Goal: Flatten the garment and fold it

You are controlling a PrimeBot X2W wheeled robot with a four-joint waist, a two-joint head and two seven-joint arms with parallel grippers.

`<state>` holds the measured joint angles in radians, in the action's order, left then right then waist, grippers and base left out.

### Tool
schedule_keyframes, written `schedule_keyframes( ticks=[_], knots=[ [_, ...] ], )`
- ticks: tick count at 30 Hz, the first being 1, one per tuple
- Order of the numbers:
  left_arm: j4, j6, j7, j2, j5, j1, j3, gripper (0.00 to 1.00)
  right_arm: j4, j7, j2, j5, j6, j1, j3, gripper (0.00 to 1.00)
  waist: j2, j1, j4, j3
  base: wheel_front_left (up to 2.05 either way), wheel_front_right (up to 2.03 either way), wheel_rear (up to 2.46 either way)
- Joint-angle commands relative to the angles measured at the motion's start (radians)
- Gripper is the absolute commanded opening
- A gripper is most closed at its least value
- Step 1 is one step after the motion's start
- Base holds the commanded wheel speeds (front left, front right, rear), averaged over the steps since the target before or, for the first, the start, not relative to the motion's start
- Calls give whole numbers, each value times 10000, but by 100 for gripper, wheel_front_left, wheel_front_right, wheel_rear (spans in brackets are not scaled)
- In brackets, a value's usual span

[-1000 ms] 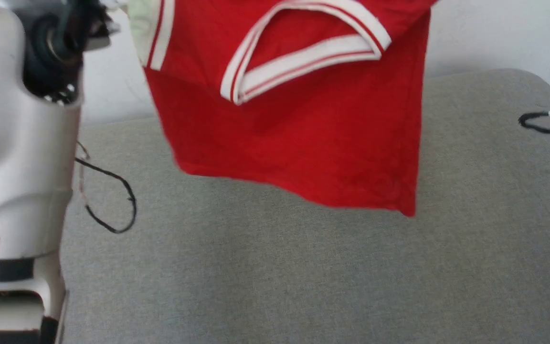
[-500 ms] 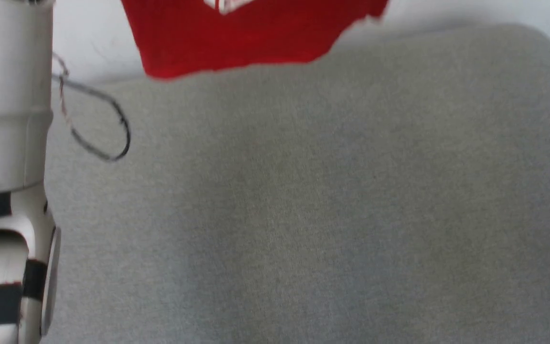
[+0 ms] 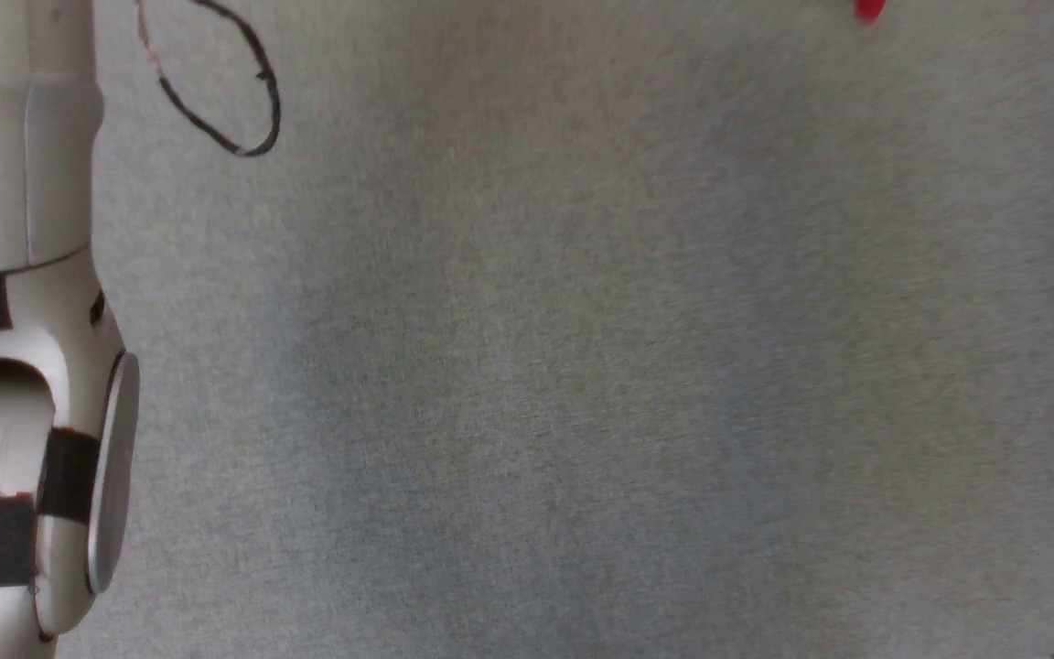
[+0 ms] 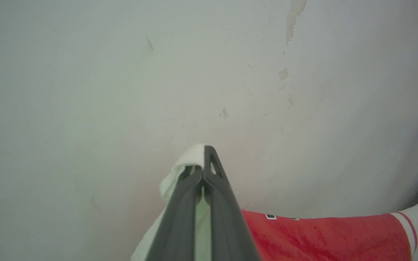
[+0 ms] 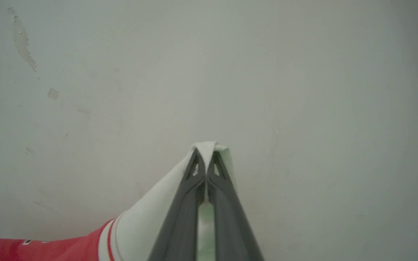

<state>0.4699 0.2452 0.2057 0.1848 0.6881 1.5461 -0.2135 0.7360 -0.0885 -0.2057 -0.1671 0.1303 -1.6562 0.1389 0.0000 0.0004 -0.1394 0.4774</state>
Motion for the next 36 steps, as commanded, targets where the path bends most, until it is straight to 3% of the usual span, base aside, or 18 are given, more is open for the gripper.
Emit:
schedule_keyframes(
  ticks=[1,11,20,28,36],
  knots=[
    [31,-97,-84,-14,29,187,37,0,41,85,-47,13,4,-169,57,0,0,-4,391,1215,0,0,0],
    [510,-717,-1253,172,89,1382,383,0,208,949,-122,-643,4,-645,-232,0,0,-4,145,2525,0,0,0],
    [1187,-1231,-1101,166,436,1240,336,0,286,1244,-463,-1484,4,-397,-809,0,0,-4,330,3319,0,0,0],
    [927,-910,533,608,1569,-332,1005,0,-462,388,-1056,-2859,4,1098,-1495,0,0,-4,549,2794,0,0,0],
    [-1434,-221,1920,1281,2415,-3350,1672,0,-2655,-645,-1515,-4400,4,4133,-1356,0,0,-4,375,1806,0,0,0]
  ],
)
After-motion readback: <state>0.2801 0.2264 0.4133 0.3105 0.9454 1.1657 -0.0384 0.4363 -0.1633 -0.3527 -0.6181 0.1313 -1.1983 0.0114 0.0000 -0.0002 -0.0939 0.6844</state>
